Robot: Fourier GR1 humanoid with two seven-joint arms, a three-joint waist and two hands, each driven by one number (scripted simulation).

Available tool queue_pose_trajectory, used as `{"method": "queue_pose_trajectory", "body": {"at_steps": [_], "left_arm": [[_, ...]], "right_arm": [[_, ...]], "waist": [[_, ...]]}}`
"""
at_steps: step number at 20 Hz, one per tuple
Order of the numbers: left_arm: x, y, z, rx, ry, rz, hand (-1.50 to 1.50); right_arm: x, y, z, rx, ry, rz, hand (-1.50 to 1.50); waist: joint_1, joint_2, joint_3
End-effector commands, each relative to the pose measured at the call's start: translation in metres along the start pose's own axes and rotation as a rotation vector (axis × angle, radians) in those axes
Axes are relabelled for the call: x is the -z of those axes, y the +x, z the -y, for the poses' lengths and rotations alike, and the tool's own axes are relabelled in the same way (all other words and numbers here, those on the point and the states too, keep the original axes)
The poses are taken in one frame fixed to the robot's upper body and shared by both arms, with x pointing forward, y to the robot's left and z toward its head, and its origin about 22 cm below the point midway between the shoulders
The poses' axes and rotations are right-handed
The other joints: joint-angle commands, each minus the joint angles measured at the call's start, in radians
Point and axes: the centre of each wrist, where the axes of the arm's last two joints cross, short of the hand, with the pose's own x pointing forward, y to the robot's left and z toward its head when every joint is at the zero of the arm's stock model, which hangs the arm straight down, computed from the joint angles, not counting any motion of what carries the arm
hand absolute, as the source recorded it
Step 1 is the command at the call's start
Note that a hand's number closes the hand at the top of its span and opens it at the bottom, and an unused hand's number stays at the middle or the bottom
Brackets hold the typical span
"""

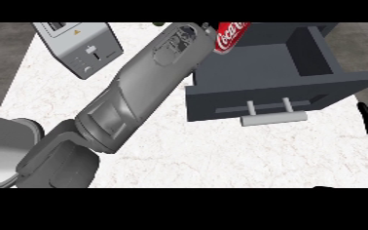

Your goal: Pick up the can, place it into the drawer and close the drawer

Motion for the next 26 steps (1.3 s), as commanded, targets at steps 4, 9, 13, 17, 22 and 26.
{"method": "queue_pose_trajectory", "body": {"at_steps": [4,9,13,17,22,26], "left_arm": [[-0.003,-0.029,-0.002,0.052,0.015,-0.004,1.50],[-0.002,-0.036,-0.002,0.116,0.022,0.022,1.50],[-0.002,-0.040,-0.003,0.121,0.077,0.016,-1.50],[-0.002,-0.035,-0.001,0.125,0.107,-0.010,-1.50],[-0.006,-0.053,-0.003,0.116,0.145,0.007,-1.50],[-0.003,-0.043,-0.002,0.106,0.163,-0.003,-1.50]], "right_arm": [[0.011,0.008,-0.014,-0.018,0.006,0.012,-1.50],[0.019,-0.001,-0.008,-0.013,0.020,0.030,-1.50],[0.015,0.008,-0.012,-0.013,0.054,0.043,-1.50],[0.015,0.008,-0.004,-0.004,0.040,0.040,-1.50],[0.022,0.011,-0.010,0.007,0.047,0.040,-1.50],[0.016,0.015,-0.011,-0.017,0.028,0.062,-1.50]], "waist": [[-0.008,0.005,-0.001],[-0.023,0.011,0.000],[-0.047,0.015,0.000],[-0.049,0.010,0.001],[-0.044,0.015,0.000],[-0.043,0.011,0.000]]}}
